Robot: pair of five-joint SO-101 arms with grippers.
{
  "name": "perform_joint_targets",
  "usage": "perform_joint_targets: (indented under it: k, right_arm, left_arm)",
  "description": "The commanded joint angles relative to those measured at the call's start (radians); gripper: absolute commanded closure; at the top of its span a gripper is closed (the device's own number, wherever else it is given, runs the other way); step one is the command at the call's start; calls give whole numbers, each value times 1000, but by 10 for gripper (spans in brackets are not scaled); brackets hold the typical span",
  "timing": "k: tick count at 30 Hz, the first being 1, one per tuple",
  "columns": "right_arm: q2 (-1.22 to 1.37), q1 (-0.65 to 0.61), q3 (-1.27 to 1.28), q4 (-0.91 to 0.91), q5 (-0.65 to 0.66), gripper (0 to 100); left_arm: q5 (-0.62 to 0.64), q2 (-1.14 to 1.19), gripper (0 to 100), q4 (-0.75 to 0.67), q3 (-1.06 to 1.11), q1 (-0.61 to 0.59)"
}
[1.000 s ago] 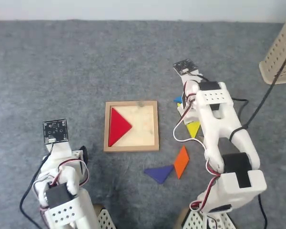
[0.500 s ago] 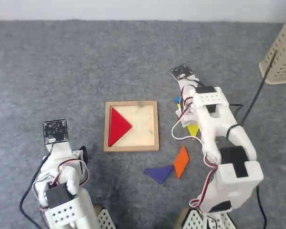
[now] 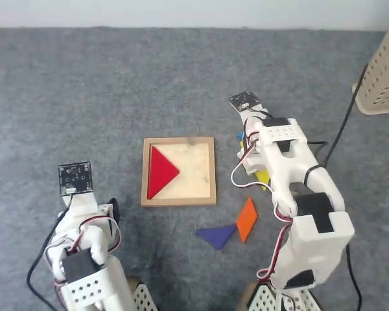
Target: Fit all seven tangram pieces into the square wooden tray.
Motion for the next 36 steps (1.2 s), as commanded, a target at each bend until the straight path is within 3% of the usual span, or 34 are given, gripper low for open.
perform_joint_targets:
  k: [1,7,13,22,30,36]
  right_arm:
    - [2,-19,-32,13,17,734]
    - [7,-19,-31,48,8,857]
    - [-8,-24,-17,45,-46,902]
    - [-278,-39,135,-10,-40,896]
    - [-285,-44,-32,142,74,894]
    - [-68,-74,-241,202,133,738]
  left_arm:
    - [9,-12,775,3,-19,0]
    - [9,-12,775,3,-19,0]
    - [9,-12,775,3,-19,0]
    - [9,-12,775,3,-19,0]
    - [9,-12,775,3,-19,0]
    - [9,-12,775,3,-19,0]
